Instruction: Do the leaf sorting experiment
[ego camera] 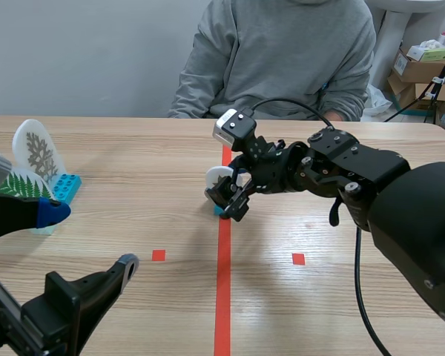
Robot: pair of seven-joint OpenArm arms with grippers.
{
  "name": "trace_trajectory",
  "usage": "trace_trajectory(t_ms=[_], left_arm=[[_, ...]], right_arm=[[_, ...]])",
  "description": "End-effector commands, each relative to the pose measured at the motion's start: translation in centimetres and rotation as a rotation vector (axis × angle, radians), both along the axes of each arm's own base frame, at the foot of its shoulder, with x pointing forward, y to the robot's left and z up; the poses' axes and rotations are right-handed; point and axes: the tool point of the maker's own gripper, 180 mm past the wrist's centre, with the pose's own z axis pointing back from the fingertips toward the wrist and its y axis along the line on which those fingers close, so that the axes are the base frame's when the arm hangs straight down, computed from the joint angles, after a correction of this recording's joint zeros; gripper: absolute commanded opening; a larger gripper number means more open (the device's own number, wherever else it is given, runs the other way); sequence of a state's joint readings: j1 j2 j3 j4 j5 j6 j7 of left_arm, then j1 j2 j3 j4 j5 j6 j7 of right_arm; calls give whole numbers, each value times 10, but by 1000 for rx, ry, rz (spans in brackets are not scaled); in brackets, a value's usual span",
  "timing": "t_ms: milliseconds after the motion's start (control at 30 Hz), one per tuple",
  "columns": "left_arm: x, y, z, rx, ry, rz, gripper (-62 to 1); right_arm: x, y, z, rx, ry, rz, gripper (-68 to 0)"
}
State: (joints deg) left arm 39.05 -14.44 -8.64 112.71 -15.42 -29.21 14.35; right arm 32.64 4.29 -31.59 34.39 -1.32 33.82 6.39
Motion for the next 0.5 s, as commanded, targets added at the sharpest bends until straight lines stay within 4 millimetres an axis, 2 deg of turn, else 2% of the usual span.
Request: trace_trajectory(t_ms=[0, 233, 467], left_arm=[[2, 0, 5, -20, -16, 9, 14], [2, 0, 5, -20, -16, 9, 14], [2, 0, 5, -20, -16, 9, 14]], right_arm=[[10, 2, 15, 25, -36, -1, -305], [5, 1, 7, 22, -20, -11, -401], [3, -1, 3, 21, -21, -26, -541]])
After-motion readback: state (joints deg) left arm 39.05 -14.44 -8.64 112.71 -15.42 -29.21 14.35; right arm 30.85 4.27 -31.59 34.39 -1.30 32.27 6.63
